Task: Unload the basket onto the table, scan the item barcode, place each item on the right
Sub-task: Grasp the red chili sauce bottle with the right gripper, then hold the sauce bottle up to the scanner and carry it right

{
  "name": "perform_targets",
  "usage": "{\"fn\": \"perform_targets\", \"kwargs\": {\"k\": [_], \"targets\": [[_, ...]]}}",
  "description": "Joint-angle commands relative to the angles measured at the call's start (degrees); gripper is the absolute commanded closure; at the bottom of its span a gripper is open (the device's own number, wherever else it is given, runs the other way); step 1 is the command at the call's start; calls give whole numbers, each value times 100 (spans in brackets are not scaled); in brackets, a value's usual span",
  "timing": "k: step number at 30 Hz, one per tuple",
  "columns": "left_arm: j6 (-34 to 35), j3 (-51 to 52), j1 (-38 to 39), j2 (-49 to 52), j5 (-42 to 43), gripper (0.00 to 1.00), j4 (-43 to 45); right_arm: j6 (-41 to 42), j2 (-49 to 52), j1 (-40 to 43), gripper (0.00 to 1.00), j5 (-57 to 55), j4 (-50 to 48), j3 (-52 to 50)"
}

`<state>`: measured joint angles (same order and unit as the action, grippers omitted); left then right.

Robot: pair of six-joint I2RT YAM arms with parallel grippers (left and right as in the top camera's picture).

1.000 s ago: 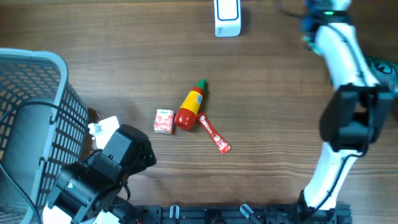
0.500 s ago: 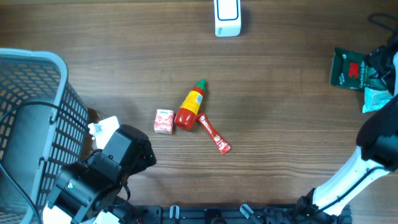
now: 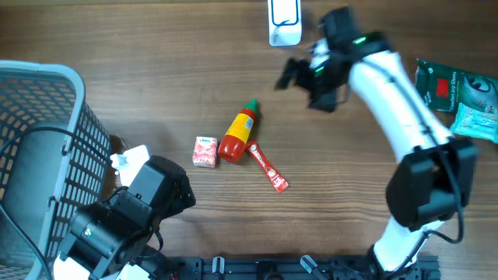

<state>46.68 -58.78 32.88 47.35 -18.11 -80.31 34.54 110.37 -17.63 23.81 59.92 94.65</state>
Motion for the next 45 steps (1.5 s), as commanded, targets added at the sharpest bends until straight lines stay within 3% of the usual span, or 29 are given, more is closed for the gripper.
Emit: {"fn": "perform_targets", "kwargs": {"k": [1,5,8,15,22,24,30,36,39,42,45], "targets": [[70,-15,-15,-11,-35,0,4,595,0,-732,0,155,-385,-542],[70,-15,-15,-11,-35,0,4,807,4,-1054,3,-313,-1792,-1080],[70,-15,-15,-11,-35,0,4,717,190,-1054,15,-693,-2463,-1080],[70,-15,-15,-11,-35,0,4,1143,949,-1082,9,-717,-3316,-1023],[70,-15,-15,-11,-35,0,4,1652,1582,-1445,16,-702,-3370,-1025],[72,-15,-15,-11,-35,0,4,1665,1613,-1515,36,-1097,-3300,-1025],[72,-15,-15,-11,-35,0,4,1165,1322,-1432,66,-2033,-3014,-1012],[70,-15,-15,-11,-35,0,4,901,9,-1429,67,-3792,-2337,-1012],[70,-15,-15,-11,-35,0,4,940,-551,-1429,68,-5396,-1869,-1012],[72,-15,-15,-11,-35,0,4,1231,-721,-1429,70,-6666,-1718,-1014],[70,-15,-15,-11,-35,0,4,1567,-664,-1429,76,-6905,-1744,-1029]]}}
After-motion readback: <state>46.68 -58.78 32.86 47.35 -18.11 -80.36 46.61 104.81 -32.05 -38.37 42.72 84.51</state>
